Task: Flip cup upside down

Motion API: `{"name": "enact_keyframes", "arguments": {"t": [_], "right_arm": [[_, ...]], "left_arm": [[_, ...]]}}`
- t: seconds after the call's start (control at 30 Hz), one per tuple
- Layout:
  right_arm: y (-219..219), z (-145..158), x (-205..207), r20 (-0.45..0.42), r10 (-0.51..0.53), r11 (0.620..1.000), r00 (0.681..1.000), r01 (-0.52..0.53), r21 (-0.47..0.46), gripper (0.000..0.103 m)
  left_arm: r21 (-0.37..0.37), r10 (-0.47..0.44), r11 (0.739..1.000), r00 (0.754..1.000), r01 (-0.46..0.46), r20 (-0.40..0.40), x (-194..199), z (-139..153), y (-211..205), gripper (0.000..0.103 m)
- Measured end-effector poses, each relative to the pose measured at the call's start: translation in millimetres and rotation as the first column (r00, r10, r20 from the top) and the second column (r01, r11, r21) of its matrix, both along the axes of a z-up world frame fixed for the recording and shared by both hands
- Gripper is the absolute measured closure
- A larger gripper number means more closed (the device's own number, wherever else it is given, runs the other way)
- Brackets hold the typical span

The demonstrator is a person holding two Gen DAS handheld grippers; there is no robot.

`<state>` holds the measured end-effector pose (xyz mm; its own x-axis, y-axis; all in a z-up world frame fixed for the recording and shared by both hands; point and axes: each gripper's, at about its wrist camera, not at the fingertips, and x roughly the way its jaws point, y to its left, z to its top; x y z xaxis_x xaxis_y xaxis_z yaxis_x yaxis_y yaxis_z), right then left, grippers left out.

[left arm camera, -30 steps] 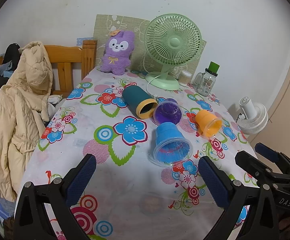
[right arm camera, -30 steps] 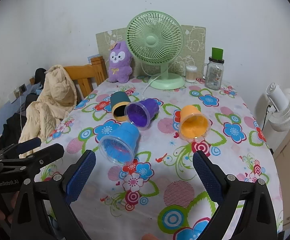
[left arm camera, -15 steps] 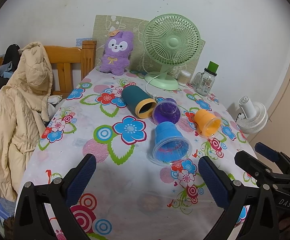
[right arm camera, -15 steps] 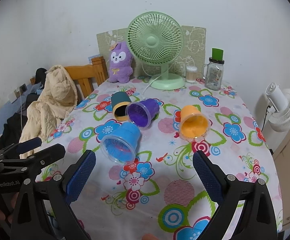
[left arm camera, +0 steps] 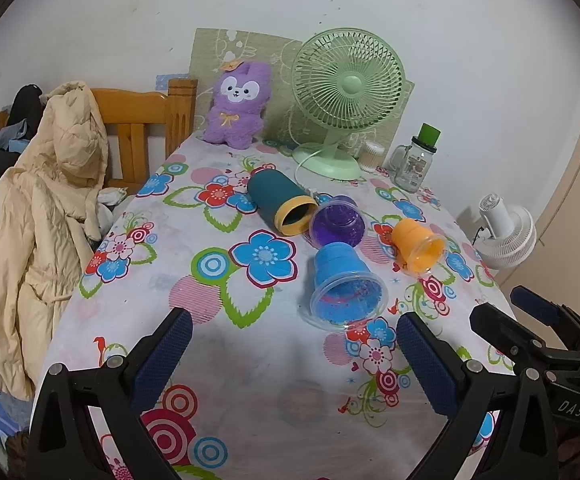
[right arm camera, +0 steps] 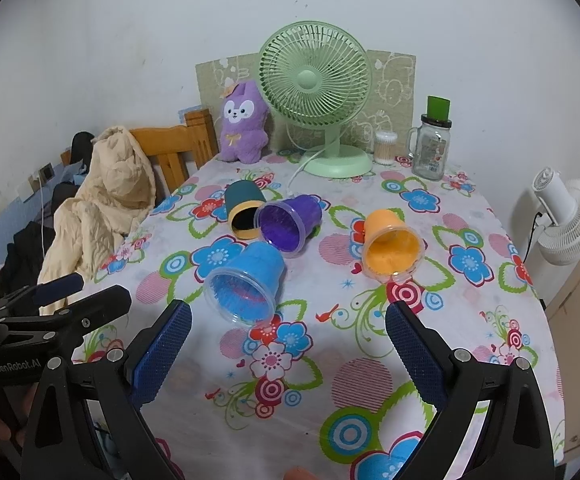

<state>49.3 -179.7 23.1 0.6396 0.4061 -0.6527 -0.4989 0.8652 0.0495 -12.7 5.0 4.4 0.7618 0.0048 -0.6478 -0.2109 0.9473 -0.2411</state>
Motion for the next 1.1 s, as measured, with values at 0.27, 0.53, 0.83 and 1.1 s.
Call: {"name": "enact_keyframes", "arguments": {"t": [0.27, 0.53, 0.83, 1.1], "right_arm": [[8.4, -1.6, 2.2, -0.01, 0.007, 1.0, 1.0, -0.007, -0.014, 0.004], [11.6, -6.2, 12.3, -0.045, -0.006, 1.0, 0.999, 0.006, -0.003, 0.004], [22.0, -25.0, 57.7, -0.219, -0.083, 0.996, 0.972, 0.087, 0.011, 0.004], [52.3, -47.4, 102.5, -0.361, -0.07, 0.994, 0.93, 0.094, 0.048, 0.004]], "left_arm": [[-0.008, 0.008, 1.0, 1.0, -0.009, -0.007, -0.1, -4.9, 5.9, 0.0], [-0.009, 0.012, 1.0, 1.0, -0.012, -0.018, 4.1, -10.0, 7.8, 0.0], [-0.027, 0.024, 0.999, 0.998, -0.026, -0.06, 16.1, -27.4, 23.0, 0.0], [-0.021, 0.026, 0.999, 0.996, -0.028, -0.085, 37.1, -37.6, 37.8, 0.0]]}}
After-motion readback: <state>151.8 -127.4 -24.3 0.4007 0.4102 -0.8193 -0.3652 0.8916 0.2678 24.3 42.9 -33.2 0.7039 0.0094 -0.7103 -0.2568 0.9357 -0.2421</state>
